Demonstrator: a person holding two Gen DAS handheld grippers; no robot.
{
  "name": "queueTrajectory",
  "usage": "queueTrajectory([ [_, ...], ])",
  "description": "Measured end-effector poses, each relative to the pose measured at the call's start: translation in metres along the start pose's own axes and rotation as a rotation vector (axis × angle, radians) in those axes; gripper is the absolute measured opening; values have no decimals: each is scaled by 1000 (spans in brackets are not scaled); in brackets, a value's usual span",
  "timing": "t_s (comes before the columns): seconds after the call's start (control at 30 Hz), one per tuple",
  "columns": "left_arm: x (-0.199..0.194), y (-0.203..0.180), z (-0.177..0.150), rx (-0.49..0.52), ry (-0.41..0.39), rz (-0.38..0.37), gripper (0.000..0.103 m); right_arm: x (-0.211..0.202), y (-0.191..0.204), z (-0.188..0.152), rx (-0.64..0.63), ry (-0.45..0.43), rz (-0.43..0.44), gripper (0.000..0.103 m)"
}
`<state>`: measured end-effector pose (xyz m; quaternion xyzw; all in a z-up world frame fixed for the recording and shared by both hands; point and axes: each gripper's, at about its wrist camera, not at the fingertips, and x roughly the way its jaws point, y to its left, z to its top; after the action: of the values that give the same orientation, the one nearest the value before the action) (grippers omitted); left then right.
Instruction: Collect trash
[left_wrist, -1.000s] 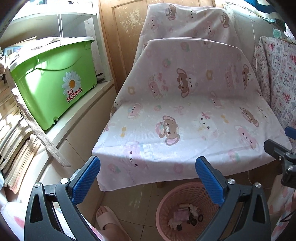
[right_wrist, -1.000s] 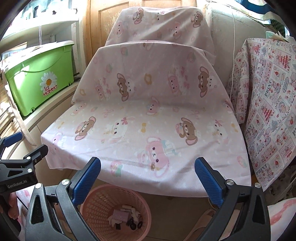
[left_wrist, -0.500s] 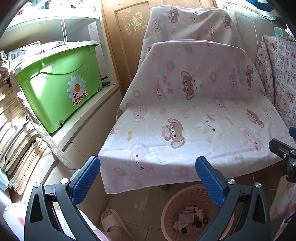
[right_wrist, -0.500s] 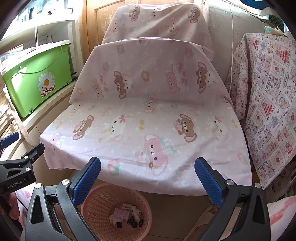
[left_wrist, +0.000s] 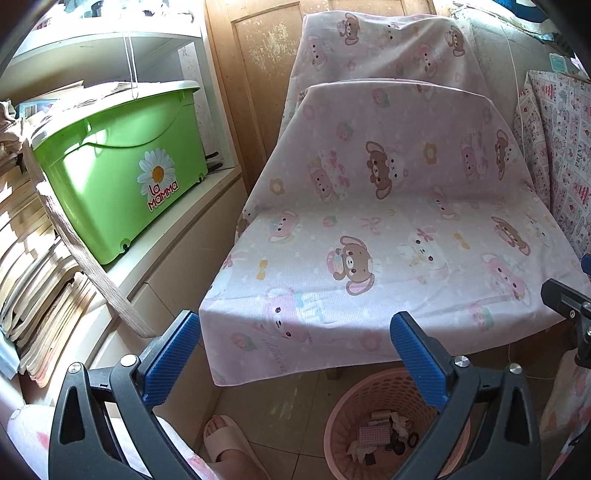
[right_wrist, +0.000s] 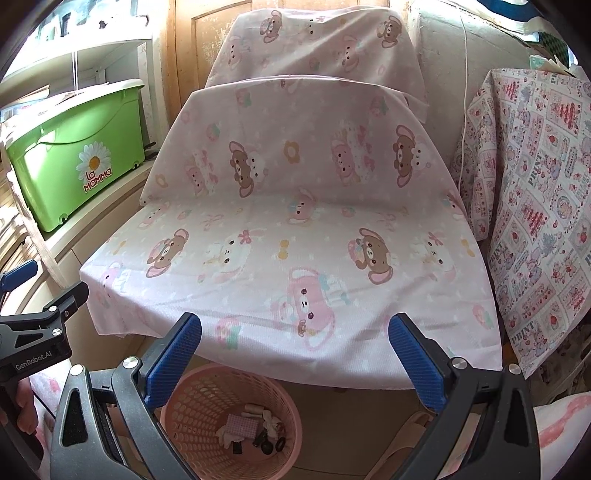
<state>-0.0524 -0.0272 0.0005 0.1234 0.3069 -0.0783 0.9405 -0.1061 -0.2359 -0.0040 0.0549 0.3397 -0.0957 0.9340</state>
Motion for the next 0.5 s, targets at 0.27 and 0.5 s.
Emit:
queueTrajectory([
  [0.27, 1, 1, -1, 6, 4, 3, 102, 2, 1, 0, -4, 8, -7, 102],
  [0.5, 3, 2, -2, 4, 13, -1, 102, 2, -1, 0, -1, 9, -12, 102],
])
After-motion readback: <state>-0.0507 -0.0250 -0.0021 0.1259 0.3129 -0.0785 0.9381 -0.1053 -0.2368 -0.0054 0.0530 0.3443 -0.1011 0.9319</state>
